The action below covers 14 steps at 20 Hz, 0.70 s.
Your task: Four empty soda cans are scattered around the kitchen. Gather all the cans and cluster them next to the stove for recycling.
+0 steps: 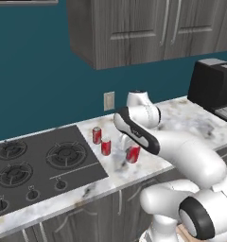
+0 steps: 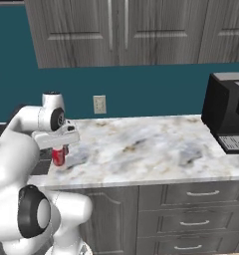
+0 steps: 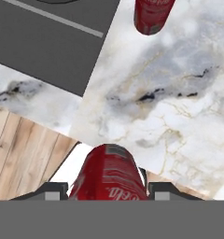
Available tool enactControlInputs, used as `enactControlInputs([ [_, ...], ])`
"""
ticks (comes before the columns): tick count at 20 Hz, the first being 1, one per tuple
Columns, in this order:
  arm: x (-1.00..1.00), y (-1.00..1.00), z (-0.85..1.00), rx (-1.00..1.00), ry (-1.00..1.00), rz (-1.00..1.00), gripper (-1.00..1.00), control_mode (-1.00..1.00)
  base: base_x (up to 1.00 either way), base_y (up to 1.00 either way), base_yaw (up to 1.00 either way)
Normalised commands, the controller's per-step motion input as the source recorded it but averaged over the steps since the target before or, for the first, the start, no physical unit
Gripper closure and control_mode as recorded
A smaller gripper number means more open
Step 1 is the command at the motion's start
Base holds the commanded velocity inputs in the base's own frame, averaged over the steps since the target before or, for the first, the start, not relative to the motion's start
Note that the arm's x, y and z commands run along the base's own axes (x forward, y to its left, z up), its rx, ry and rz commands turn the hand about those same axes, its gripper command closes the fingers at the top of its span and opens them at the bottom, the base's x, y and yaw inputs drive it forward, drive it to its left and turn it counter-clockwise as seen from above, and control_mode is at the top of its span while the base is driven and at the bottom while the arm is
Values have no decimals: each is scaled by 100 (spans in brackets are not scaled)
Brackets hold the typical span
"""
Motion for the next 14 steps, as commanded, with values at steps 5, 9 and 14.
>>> enactControlInputs([
  [5,35,16,-2,0,0,0,100,-100,0,0,0],
  [9,38,12,-11,0,1,0,100,-100,0,0,0],
  [14,29,13,-23,0,1,0,100,-100,0,0,0],
])
